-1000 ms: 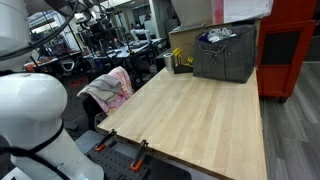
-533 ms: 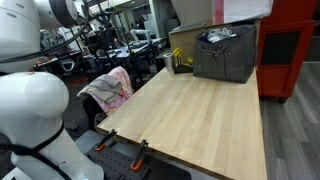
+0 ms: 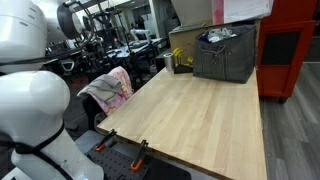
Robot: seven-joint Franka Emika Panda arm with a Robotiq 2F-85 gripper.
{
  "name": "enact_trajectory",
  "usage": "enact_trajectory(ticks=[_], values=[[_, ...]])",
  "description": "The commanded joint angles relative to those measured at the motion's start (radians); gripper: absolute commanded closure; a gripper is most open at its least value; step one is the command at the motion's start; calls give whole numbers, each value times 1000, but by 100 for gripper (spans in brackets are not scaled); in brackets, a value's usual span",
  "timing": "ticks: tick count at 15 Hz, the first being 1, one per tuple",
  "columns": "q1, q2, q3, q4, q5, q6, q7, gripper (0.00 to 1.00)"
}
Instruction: Remove the grey cloth from the chair and then put it on the table
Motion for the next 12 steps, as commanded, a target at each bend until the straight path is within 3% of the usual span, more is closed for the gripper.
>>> enact_trajectory(ticks=[1, 2, 3, 8, 12], values=[[21, 76, -13, 108, 82, -64, 124, 0], [19, 86, -5, 121, 104, -64, 132, 0], [14, 47, -2, 44, 63, -16, 92, 0], [19, 75, -2, 79, 82, -20, 110, 0], [11, 59, -17, 38, 113, 83, 266, 0]])
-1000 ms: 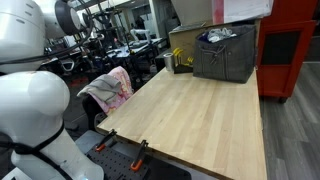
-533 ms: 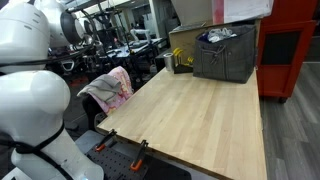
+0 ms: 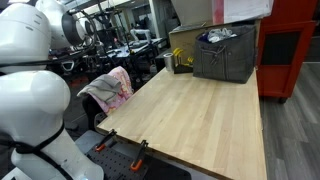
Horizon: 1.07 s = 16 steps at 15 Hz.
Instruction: Remove the grey cloth from the chair and then put it on the table
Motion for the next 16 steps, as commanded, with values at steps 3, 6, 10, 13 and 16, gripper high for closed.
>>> enact_trajectory(ticks=[3, 6, 10, 13, 16], values=[[3, -8, -10, -71, 35, 155, 219, 0], [15, -14, -9, -129, 21, 213, 285, 0], [25, -43, -18, -210, -9, 244, 309, 0], [28, -43, -18, -238, -23, 251, 312, 0], [30, -47, -25, -262, -30, 255, 318, 34]])
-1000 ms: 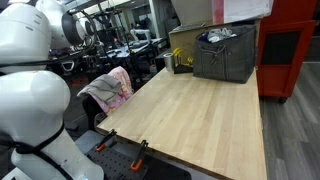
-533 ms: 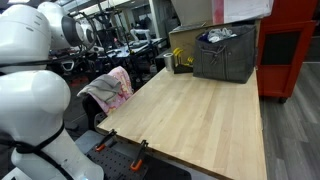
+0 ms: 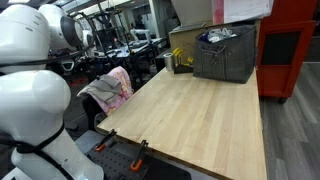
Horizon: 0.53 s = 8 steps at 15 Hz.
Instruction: Remove the grey cloth from the chair and then put it on the table
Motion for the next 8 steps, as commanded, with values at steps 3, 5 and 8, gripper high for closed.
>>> enact_trajectory(ticks=[3, 5, 8], values=[[2, -69, -16, -110, -24, 33, 33, 58], [-2, -86, -14, -127, -22, 34, 35, 73], [-7, -128, -12, -162, -16, 32, 39, 94]])
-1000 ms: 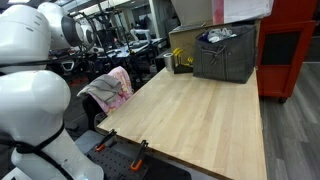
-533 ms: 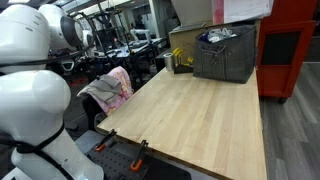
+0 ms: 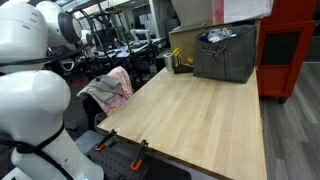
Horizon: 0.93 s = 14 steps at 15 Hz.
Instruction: Remove the grey cloth from the chair and then put it on the table
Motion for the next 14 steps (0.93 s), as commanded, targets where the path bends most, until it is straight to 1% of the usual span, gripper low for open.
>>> enact_trajectory(ticks=[1, 3, 4, 7, 10, 14], values=[[-7, -103, -5, -112, 4, 25, 34, 99], [-8, -131, -5, -128, 6, 23, 35, 100], [-10, -149, -6, -138, 9, 22, 42, 98], [-19, -195, -14, -174, 9, 25, 84, 98], [-37, -243, -30, -225, 8, 25, 115, 98], [-68, -302, -45, -297, 20, 35, 111, 98]])
